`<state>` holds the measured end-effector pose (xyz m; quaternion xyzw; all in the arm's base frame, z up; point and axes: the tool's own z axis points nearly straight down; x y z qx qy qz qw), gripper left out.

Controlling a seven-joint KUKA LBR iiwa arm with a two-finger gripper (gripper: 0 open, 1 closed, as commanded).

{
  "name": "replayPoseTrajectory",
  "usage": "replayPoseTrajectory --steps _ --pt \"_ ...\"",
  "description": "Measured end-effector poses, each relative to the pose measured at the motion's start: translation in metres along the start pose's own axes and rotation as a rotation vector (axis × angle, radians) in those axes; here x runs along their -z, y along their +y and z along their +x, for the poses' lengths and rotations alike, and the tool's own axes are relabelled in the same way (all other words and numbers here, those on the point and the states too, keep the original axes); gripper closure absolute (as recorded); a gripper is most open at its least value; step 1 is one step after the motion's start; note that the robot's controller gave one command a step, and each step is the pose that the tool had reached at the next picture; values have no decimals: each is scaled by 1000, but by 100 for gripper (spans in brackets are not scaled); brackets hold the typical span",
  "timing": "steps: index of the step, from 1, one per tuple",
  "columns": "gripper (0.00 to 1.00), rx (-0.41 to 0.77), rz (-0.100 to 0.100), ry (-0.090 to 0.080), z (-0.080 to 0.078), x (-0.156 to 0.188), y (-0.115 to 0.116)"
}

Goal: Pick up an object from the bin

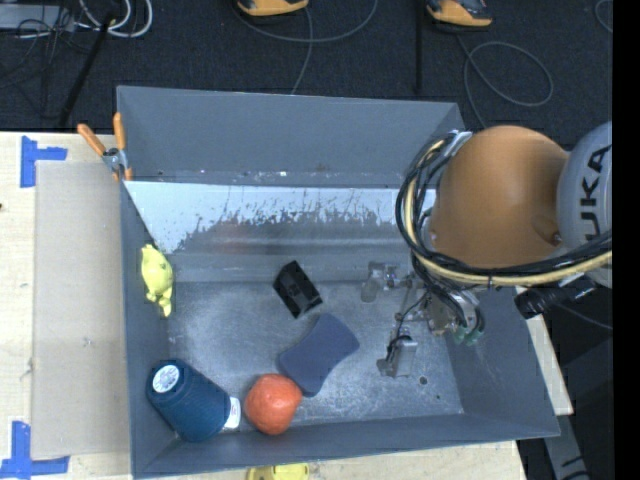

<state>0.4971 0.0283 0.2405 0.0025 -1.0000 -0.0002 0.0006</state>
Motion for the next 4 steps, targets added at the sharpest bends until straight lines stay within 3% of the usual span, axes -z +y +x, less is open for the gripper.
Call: replayPoseTrajectory --steps 1,2,3,4 --pt "0 62 1 -6 3 -44 35" --pt "0 133 -2 -5 -2 -104 43" --pt "100 265 0 1 0 -163 41" --pt "0 263 0 1 0 -163 41"
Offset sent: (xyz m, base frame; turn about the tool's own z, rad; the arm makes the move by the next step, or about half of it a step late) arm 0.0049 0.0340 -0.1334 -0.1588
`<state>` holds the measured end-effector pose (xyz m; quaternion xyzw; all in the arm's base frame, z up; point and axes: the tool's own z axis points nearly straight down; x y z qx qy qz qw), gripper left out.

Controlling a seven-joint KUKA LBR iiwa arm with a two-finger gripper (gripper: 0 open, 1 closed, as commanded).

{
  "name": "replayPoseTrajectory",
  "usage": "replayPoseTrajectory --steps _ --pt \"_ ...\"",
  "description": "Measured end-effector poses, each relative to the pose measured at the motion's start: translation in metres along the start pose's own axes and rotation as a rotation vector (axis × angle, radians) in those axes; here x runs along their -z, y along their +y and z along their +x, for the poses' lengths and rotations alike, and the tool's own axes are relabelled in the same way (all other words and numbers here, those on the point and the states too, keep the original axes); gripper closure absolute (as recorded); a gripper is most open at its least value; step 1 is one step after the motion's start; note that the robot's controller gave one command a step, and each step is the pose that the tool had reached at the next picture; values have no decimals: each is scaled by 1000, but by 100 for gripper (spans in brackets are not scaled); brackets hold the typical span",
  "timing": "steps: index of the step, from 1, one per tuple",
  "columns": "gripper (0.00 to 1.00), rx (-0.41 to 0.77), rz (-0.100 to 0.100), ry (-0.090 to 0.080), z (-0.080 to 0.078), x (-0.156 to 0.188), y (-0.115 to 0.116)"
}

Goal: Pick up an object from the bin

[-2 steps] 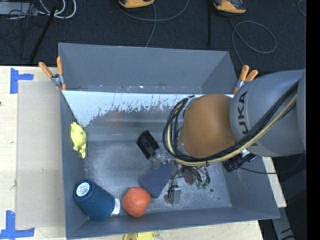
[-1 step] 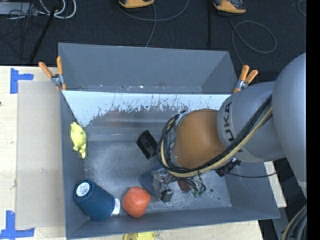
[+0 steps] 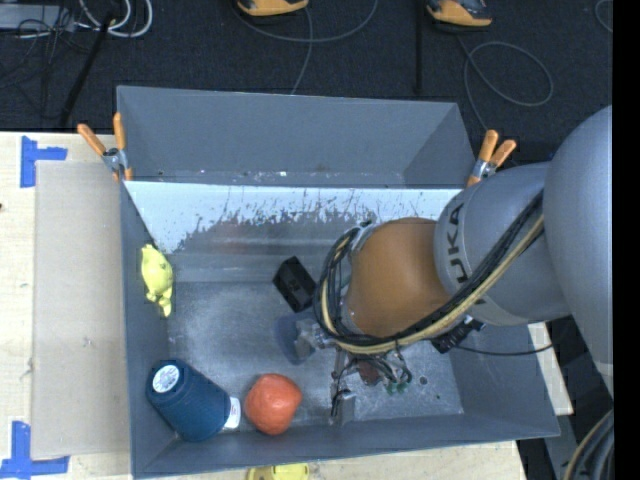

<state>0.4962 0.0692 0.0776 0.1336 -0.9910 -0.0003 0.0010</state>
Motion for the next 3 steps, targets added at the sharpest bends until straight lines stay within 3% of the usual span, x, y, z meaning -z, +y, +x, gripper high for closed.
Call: replayPoseTrajectory --steps 1,2,3 --pt "100 -2 0 -2 -1 1 0" --pt "0 -3 0 -1 0 0 0" --pt "0 -3 0 0 0 0 0"
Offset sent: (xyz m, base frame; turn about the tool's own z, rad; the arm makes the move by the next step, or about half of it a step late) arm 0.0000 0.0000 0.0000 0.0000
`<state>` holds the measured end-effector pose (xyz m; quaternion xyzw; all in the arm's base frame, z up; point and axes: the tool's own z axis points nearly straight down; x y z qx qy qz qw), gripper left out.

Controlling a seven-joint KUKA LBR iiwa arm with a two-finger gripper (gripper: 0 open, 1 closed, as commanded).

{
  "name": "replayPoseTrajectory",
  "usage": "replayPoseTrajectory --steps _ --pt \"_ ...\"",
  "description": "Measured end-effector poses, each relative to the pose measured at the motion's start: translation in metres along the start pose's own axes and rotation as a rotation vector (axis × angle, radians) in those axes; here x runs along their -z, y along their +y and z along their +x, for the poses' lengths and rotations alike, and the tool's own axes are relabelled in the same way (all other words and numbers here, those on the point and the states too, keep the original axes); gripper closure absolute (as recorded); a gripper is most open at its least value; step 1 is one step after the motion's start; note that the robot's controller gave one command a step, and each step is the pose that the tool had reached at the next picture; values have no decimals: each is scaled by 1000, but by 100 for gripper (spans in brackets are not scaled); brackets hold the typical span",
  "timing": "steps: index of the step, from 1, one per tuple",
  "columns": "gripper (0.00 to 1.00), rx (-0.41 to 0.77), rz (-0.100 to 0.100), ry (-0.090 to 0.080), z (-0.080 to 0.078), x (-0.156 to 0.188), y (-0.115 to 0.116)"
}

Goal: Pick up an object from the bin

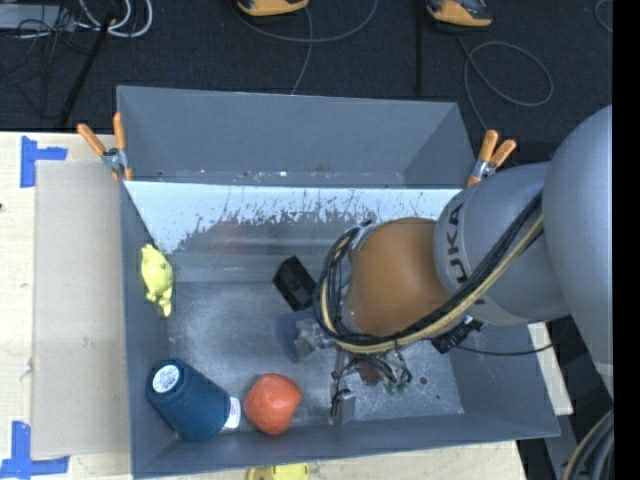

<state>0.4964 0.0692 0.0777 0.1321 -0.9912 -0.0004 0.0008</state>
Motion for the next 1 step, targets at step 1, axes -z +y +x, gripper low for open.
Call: replayPoseTrajectory --steps 1 --pt "0 -8 2 0 -24 8 45"
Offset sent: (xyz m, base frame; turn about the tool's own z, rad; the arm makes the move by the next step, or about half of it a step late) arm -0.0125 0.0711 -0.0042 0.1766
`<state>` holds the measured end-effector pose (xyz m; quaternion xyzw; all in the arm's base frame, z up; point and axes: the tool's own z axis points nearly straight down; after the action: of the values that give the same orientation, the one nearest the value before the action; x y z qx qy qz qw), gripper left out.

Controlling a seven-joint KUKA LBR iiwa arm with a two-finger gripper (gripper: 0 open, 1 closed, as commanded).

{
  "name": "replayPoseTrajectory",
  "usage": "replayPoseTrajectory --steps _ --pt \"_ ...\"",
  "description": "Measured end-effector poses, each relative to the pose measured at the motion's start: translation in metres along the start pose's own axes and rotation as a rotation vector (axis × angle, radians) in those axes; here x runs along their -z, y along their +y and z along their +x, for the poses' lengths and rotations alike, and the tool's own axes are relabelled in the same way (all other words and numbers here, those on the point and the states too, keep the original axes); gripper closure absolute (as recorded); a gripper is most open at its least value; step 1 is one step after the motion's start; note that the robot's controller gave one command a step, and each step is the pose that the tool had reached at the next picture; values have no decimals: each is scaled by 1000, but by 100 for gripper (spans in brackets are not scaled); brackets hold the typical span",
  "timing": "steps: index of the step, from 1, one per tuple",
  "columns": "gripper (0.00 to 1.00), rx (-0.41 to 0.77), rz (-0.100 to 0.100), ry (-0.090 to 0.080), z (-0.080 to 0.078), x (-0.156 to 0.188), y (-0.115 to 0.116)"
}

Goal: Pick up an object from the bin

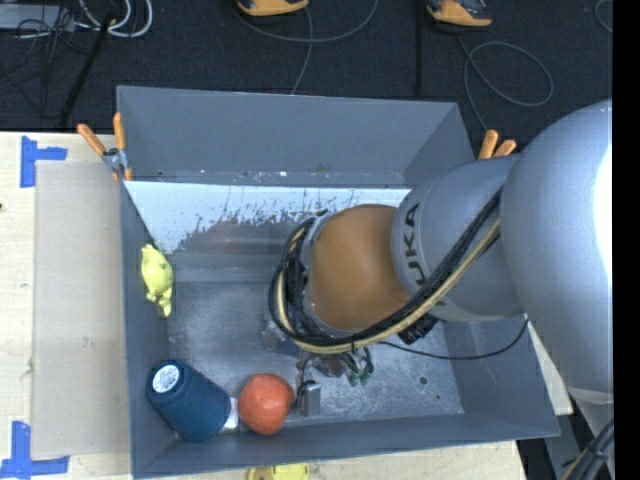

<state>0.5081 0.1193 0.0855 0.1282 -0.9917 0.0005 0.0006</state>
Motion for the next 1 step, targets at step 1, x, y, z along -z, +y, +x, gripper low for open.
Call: replayPoseTrajectory --steps 1 --pt "0 -119 -3 -1 8 -7 27"
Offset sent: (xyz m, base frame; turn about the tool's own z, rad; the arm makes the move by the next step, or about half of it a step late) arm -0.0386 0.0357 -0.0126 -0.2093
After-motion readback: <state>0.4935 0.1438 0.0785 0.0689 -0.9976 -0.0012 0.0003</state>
